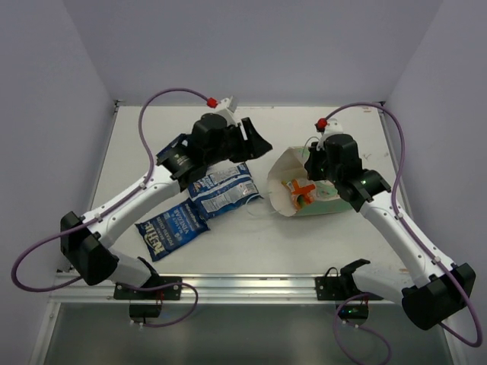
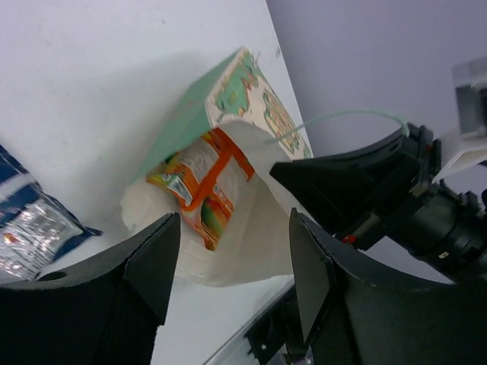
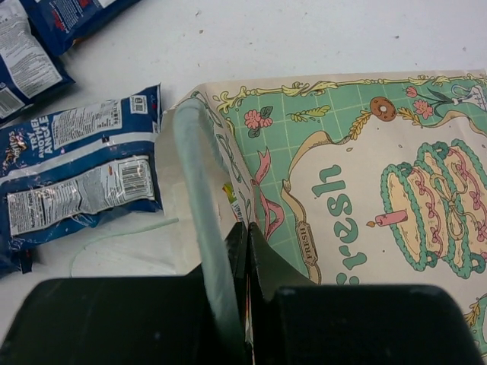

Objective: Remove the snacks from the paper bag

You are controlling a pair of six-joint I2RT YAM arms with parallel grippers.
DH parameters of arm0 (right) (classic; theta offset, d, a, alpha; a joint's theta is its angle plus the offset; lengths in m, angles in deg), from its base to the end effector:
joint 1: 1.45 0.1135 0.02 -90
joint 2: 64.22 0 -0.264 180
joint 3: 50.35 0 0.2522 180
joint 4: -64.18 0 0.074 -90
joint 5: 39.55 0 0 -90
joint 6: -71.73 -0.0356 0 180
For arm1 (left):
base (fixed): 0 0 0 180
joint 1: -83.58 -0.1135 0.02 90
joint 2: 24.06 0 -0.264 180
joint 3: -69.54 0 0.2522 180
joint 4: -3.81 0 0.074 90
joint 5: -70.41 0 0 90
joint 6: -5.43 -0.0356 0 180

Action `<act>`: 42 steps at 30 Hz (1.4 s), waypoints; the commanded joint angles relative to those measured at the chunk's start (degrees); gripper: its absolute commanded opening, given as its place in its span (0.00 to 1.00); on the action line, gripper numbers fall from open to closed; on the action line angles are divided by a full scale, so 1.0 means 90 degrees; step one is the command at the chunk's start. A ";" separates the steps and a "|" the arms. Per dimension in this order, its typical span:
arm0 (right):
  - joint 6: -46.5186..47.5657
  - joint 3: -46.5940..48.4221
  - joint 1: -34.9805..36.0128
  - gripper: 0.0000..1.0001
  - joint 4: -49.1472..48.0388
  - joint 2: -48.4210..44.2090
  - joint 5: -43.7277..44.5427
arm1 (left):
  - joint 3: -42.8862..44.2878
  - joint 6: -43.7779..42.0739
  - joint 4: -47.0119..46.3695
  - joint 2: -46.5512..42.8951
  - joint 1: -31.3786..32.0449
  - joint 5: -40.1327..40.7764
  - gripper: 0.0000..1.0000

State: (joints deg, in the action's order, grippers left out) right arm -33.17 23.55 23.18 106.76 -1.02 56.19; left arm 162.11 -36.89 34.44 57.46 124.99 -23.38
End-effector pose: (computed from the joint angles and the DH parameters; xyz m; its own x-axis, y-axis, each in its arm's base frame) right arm 0.2212 0.0975 0.3382 -0.5507 0.0290 -0.8342 -0.2027 0.9648 0.1673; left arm 0.2473 -0.2212 0.3862 -0.6918 -0.3736 -0.6180 0.2900 0.6400 -0.7116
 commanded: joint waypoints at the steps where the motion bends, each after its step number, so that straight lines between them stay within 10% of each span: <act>1: -0.0025 0.0398 -0.0001 0.00 -0.0194 -0.0079 -0.0061 | -0.0143 0.0405 -0.0448 0.0443 0.0437 -0.0409 0.65; 26: -0.1694 0.0545 -0.0001 0.00 -0.0360 -0.0098 -0.1056 | -0.0260 0.1353 -0.1132 0.2681 0.1102 0.0382 0.71; 31: -0.1938 0.0457 -0.0001 0.00 -0.0526 -0.0147 -0.1457 | -0.0006 0.1304 -0.1063 0.3061 0.1161 0.0578 0.58; 37: -0.1803 0.0340 -0.0001 0.00 -0.0536 -0.0196 -0.1302 | 0.0199 0.1080 -0.0820 0.3023 0.1151 0.0821 0.00; 42: -0.1568 -0.0021 -0.0011 0.00 -0.0516 -0.0216 -0.0814 | 0.0530 0.0378 -0.0507 0.2118 0.1093 0.1221 0.00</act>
State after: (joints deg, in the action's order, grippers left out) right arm -48.05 24.89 23.18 105.28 -1.32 46.77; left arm 162.41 -27.84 29.15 84.54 135.03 -16.89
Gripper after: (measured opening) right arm 0.010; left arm 0.021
